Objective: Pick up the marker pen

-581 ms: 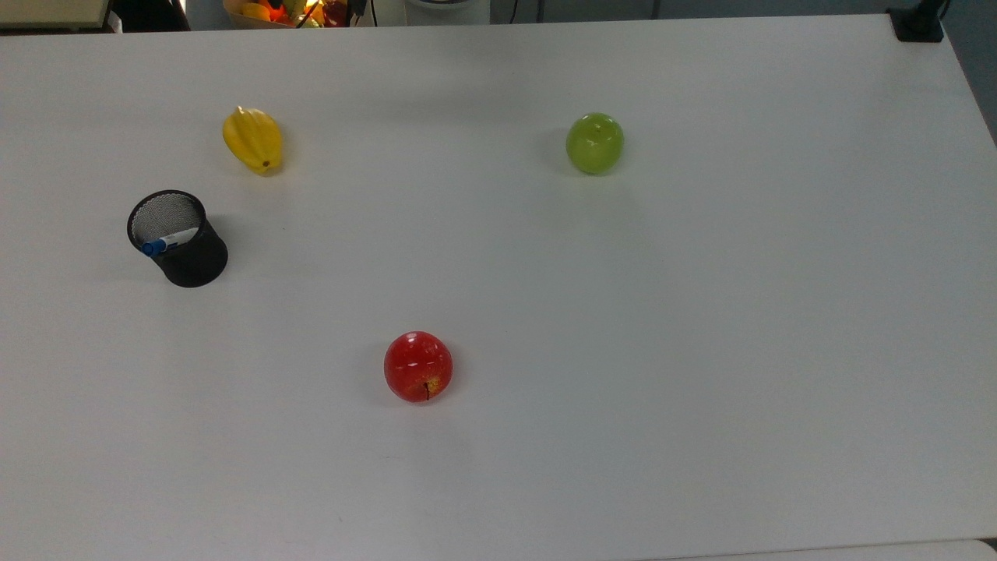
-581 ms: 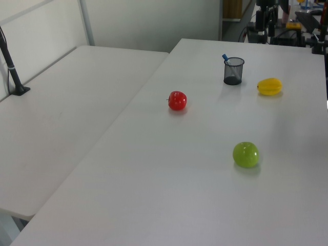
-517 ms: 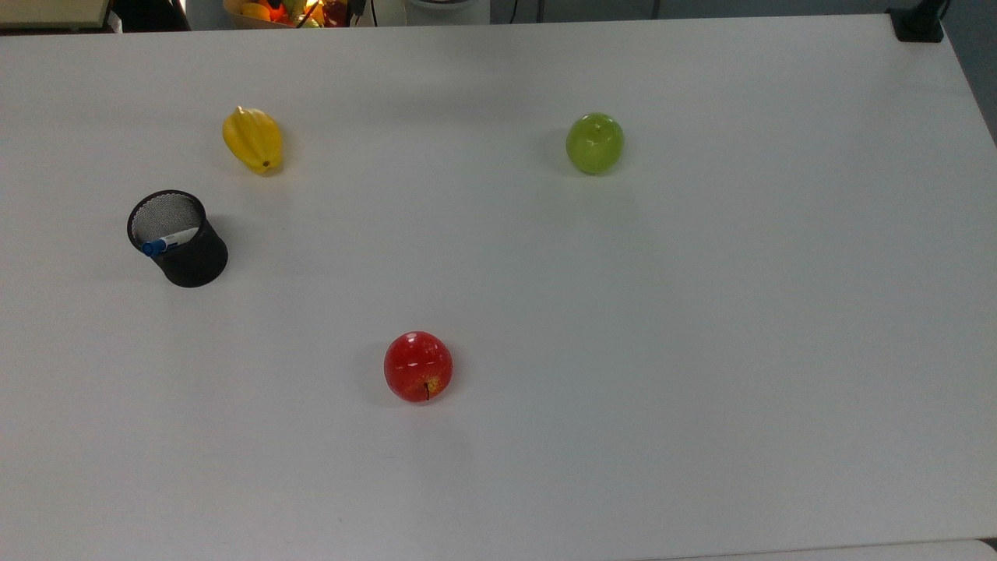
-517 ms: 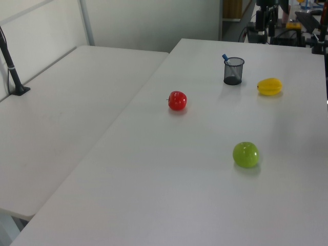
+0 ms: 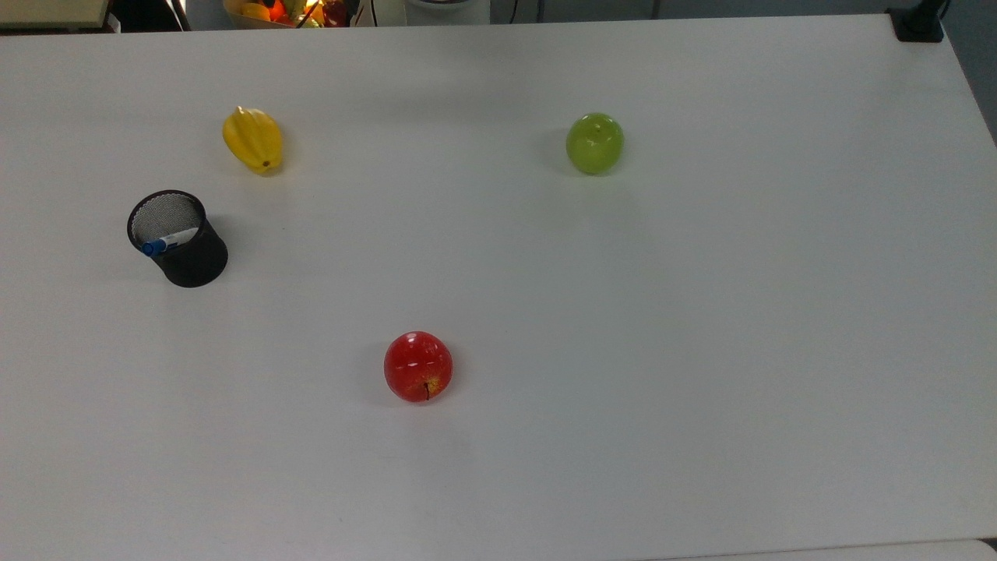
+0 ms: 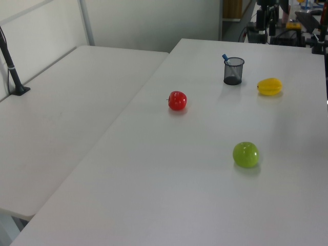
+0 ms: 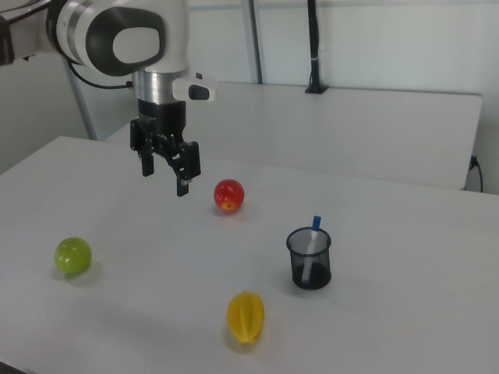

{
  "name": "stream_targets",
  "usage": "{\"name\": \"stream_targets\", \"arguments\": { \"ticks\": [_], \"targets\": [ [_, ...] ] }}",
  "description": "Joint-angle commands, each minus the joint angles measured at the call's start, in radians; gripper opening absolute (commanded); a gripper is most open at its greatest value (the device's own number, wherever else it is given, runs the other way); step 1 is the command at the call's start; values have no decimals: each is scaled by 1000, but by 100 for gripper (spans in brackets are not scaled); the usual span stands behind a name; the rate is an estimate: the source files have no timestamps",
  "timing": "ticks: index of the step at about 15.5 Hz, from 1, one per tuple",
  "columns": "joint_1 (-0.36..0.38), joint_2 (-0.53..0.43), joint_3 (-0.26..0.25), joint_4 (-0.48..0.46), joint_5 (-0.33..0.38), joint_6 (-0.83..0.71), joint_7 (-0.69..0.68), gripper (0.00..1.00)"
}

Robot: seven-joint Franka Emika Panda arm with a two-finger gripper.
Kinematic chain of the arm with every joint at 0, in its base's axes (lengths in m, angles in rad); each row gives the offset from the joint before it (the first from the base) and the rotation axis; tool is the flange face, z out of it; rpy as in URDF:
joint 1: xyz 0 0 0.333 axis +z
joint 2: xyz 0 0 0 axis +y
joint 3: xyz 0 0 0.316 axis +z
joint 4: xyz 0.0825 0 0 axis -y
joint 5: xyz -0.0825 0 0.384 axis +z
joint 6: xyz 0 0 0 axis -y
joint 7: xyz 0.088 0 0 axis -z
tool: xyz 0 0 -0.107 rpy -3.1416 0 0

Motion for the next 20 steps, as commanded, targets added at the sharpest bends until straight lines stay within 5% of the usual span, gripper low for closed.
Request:
{"name": "stream_targets", "arguments": {
  "ticks": [1, 10, 20],
  "targets": [
    [-29, -21, -1, 8, -10, -15, -16, 100],
    [-139, 19, -1, 40, -8, 123, -56, 100],
    [-216, 182, -1, 40, 7, 563, -51, 100]
  ]
}}
